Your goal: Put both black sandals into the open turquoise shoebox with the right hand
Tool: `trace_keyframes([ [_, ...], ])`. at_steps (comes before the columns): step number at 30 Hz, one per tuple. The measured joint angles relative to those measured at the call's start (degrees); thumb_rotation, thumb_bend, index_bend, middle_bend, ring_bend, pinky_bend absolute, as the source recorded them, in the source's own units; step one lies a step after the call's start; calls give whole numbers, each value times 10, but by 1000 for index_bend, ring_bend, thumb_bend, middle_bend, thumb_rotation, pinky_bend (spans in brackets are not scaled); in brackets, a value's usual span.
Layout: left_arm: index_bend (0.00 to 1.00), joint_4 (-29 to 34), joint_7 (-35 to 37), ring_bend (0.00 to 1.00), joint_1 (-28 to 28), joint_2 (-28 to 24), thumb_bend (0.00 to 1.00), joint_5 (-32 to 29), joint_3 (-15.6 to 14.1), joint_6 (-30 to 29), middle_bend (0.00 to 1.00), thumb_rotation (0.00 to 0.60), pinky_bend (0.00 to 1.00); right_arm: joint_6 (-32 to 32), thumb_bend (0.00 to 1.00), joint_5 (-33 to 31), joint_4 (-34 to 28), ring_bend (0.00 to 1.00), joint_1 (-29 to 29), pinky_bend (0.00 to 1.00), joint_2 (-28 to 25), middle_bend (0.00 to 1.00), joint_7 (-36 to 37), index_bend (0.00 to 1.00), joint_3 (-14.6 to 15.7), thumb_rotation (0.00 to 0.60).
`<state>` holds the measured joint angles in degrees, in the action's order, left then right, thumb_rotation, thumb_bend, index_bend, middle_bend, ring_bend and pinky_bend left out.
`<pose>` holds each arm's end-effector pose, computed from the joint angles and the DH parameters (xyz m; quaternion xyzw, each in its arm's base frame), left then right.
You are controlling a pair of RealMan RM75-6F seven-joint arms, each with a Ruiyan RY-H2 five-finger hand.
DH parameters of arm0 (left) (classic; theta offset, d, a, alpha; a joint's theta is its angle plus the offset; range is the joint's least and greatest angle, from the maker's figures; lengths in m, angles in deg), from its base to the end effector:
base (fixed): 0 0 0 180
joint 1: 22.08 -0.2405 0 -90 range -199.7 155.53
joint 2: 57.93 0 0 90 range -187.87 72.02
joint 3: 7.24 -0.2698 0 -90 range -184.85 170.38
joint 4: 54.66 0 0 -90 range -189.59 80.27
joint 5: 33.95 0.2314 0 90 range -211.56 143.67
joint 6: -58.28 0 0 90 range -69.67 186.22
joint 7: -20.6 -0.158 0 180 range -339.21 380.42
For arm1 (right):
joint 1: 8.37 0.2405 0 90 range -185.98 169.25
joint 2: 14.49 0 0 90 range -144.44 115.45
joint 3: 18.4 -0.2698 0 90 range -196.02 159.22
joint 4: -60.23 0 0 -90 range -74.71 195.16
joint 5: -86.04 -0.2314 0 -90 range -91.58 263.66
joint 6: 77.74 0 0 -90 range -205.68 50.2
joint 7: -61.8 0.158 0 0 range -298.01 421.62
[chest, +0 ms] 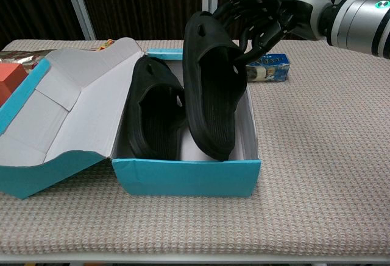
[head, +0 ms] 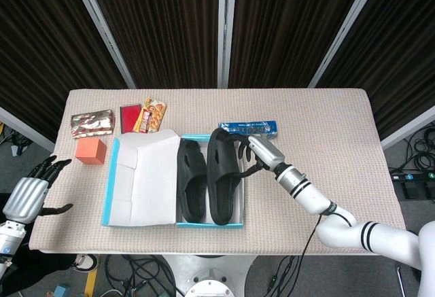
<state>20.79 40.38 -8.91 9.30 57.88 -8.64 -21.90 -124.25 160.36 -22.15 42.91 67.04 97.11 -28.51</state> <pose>-0.3582 0.2373 0.1330 -0.6513 -0.4052 -0.4119 0.4918 -0.1119 -0.4067 -0.0137 0.6393 -0.5737 0.4782 0.1830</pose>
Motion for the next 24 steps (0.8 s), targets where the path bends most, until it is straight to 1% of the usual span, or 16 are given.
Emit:
trace_keyframes([
  [8,96,-6,2,42,-2,3,0,1,0,-5,147,600,163,34,21,3,26,505,10,609,15,503,0,528,-6,600],
  [24,96,-15,6,41,-4,7,0,0,0,-7,147,600,162,74,26,-6,72,505,19,609,41,502,-48,528,-8,600],
])
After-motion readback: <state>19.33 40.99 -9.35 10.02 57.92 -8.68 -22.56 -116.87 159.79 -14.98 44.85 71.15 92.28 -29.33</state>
